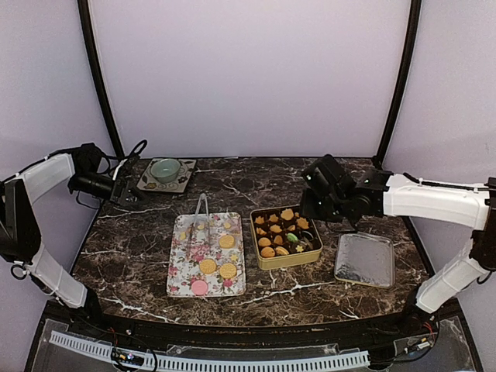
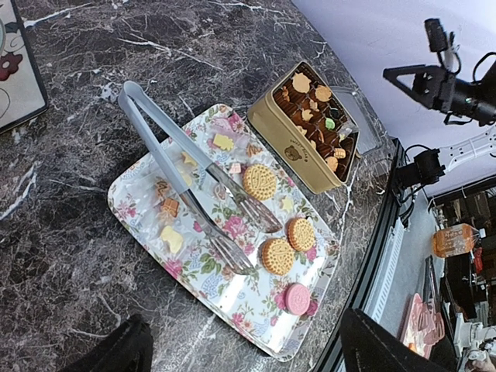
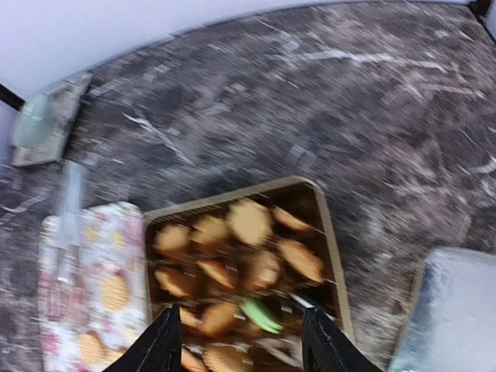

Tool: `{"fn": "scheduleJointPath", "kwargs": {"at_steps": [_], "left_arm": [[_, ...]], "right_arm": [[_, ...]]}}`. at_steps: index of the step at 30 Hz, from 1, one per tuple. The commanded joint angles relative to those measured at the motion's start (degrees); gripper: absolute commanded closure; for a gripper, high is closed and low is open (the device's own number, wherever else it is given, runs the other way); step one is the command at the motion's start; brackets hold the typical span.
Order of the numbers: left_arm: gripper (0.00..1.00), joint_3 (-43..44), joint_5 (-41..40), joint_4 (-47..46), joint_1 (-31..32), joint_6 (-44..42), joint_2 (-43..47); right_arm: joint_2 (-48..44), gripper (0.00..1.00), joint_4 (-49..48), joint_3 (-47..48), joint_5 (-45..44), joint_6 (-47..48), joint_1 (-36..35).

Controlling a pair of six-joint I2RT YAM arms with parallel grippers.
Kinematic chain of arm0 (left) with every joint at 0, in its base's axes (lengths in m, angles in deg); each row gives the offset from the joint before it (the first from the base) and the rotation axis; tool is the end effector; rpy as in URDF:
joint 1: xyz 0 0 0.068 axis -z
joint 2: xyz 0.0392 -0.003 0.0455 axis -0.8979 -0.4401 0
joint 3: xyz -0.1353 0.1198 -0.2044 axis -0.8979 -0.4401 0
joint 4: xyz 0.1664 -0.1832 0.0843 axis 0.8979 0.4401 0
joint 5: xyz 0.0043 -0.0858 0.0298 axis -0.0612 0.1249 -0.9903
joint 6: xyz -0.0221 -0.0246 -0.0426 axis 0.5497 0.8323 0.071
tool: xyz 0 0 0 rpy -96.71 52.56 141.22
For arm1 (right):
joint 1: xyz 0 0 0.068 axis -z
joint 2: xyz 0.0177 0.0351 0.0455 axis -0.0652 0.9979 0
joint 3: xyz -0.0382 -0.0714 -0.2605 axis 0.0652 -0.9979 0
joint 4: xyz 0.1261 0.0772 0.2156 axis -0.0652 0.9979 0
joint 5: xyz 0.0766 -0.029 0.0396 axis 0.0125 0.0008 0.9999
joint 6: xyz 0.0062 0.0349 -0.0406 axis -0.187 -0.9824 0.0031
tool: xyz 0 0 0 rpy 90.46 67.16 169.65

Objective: Pack the cookies
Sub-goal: Pick up the box lid from the center of the board.

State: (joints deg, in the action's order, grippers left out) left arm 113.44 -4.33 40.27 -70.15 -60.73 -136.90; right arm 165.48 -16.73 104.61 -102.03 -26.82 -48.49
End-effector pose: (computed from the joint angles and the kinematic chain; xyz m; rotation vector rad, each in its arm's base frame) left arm 0.2851 0.0019 0.2699 0.6836 2.2591 -1.0429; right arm 0.2105 0.2457 0.2924 0.1580 2.2780 0.3897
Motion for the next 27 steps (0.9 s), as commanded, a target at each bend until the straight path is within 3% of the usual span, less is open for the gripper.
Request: {"fn": "scheduleJointPath", "kwargs": {"at_steps": [1,8,20,27], "left_arm": [[0.13,1.75,0.65,2.36,-0.24,-1.62,0.65],[0.13,1.69,0.99,2.09,-0.23,-1.50,1.17],[0.16,1.47,1.89,3.17,-0.19,-2.56,1.67],[0.16,2.18,1.90,3.85,-0.24,-3.09,1.21]], "right_arm": [[-4.13,0.50,10.10,-14.14,-6.10,-8.32,1.01],[-5.60,0.56,7.88,-22.76,-3.37,-12.01,1.51],[8.33,0.63,1.39,-23.16,-0.89,-8.18,4.89],[8.86,0.77,-0.23,-24.11,0.63,-7.78,5.87]]}}
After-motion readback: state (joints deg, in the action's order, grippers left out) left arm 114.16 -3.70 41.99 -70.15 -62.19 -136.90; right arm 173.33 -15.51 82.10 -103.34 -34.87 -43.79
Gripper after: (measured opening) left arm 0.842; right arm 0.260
